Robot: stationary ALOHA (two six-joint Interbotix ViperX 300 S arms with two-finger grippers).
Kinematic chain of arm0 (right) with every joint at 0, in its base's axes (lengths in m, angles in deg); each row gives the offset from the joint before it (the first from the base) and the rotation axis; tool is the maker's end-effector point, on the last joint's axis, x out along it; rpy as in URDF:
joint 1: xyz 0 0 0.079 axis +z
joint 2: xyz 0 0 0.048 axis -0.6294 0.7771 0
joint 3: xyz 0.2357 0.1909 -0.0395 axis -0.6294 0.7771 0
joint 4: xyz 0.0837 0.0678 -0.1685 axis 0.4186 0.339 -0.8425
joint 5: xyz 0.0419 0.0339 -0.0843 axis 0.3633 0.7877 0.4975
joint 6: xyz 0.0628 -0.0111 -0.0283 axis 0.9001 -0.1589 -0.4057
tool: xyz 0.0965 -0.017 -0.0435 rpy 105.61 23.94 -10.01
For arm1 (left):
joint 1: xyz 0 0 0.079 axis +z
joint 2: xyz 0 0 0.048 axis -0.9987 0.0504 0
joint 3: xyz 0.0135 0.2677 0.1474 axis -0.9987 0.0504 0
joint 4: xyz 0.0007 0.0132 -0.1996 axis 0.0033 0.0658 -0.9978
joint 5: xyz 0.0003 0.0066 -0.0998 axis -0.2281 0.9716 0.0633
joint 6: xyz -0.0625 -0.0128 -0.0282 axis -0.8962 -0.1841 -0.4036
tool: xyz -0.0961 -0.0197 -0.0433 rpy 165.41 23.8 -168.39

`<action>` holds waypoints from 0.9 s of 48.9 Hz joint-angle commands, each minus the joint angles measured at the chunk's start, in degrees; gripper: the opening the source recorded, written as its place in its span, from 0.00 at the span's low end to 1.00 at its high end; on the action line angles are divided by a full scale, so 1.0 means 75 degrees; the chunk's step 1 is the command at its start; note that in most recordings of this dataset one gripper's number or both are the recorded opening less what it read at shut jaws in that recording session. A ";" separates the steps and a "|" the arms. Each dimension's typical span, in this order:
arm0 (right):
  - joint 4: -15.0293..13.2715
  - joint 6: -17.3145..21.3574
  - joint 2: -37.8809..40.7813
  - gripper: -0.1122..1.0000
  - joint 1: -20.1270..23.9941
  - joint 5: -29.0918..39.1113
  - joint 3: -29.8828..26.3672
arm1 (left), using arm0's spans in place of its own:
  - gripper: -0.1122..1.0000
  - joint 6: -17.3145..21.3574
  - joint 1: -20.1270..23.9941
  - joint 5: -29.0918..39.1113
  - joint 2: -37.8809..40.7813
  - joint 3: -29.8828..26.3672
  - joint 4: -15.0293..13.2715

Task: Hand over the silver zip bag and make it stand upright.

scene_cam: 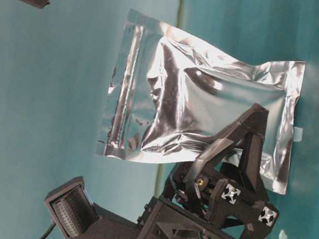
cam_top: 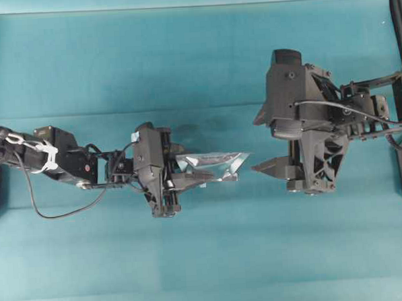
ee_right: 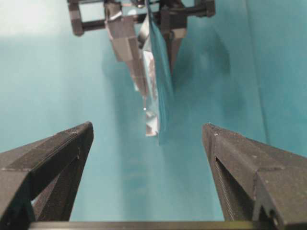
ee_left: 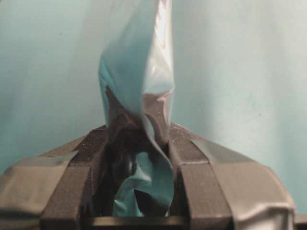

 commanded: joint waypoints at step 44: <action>0.0035 0.0094 -0.0141 0.92 0.0105 -0.0047 -0.0047 | 0.36 -0.0035 -0.0129 -0.0023 -0.0070 -0.0047 0.0023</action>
